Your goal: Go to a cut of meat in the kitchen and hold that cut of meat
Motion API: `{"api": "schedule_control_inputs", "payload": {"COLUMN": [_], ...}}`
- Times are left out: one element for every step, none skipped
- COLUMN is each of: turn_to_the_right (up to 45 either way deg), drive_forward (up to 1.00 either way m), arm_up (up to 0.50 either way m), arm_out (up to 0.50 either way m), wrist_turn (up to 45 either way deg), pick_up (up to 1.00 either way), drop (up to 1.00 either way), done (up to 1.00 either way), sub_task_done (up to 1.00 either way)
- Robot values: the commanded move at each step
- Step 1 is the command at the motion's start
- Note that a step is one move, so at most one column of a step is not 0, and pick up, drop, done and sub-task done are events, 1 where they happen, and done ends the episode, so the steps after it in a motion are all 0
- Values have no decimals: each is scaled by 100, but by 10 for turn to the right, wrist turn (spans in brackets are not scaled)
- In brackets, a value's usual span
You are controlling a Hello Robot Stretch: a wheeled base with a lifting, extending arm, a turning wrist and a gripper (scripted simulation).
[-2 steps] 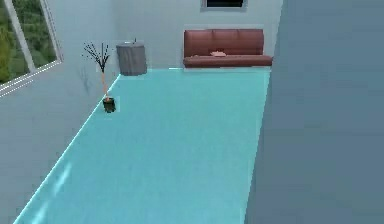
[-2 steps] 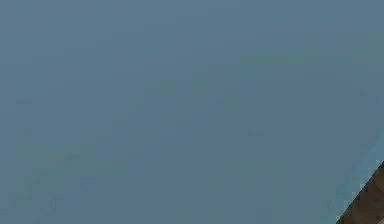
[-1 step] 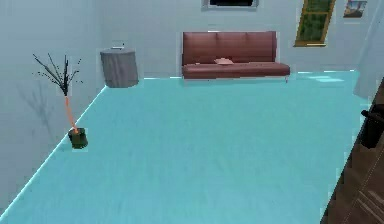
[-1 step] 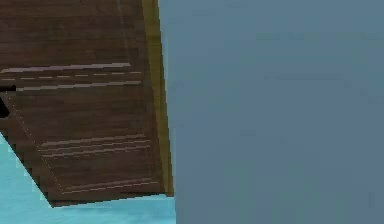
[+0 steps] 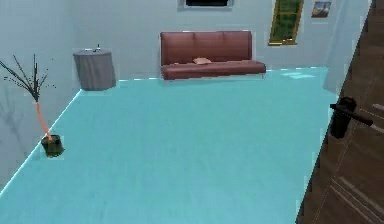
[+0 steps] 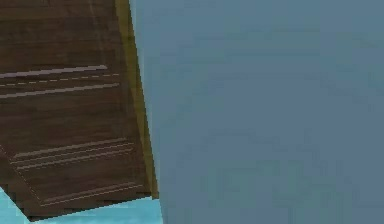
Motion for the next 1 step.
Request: {"api": "schedule_control_inputs", "payload": {"turn_to_the_right": [0], "drive_forward": [10], "arm_up": [0], "arm_out": [0], "wrist_turn": [0], "pick_up": [0], "drop": [0], "done": [0], "sub_task_done": [0]}}
